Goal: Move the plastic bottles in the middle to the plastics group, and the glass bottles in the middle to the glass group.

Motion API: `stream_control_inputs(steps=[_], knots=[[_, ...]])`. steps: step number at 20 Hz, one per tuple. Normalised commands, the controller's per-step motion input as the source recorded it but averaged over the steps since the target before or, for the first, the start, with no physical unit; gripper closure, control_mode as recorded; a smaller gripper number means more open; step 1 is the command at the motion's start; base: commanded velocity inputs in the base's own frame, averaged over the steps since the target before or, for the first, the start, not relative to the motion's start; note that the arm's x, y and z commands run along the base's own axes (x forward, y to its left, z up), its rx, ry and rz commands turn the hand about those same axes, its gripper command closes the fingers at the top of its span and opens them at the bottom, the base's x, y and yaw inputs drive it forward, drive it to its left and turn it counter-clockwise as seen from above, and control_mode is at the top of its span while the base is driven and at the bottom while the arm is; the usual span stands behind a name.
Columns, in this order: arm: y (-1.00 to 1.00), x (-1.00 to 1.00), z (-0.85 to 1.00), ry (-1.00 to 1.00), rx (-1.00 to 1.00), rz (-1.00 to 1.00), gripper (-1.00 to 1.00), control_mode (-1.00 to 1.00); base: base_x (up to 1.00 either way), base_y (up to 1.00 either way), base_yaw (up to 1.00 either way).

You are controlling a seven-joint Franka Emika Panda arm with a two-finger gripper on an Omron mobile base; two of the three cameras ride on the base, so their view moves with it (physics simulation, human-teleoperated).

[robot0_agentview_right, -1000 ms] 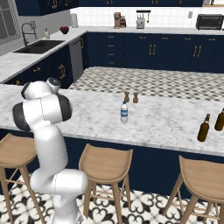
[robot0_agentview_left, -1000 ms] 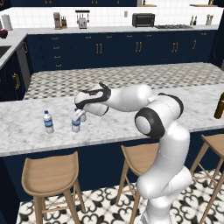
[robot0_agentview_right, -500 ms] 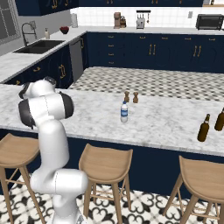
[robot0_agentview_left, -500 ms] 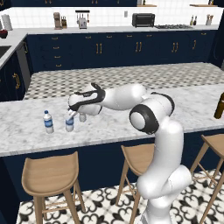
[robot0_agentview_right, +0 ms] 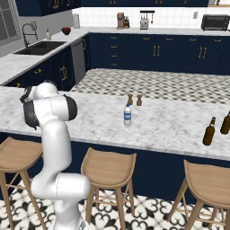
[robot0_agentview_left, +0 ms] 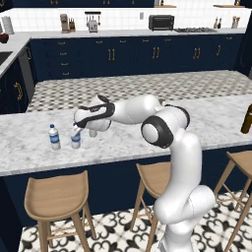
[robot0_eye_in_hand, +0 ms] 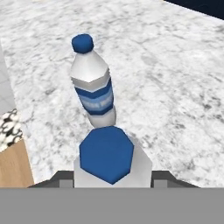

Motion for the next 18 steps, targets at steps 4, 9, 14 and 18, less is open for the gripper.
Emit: stream_control_inputs(steps=[4, 9, 14, 18], knots=[[0.05, 0.01, -0.33, -0.03, 0.0, 0.0, 1.0, -1.0, 0.0, 0.0, 0.0], [0.09, 0.0, -0.32, -0.01, -0.03, 0.0, 1.0, -1.0, 0.0, 0.0, 0.0], [0.13, 0.05, -0.11, 0.0, -0.05, 0.0, 1.0, -1.0, 0.0, 0.0, 0.0], [0.12, 0.18, 0.0, 0.0, -0.02, 0.0, 1.0, -1.0, 0.0, 0.0, 0.0]])
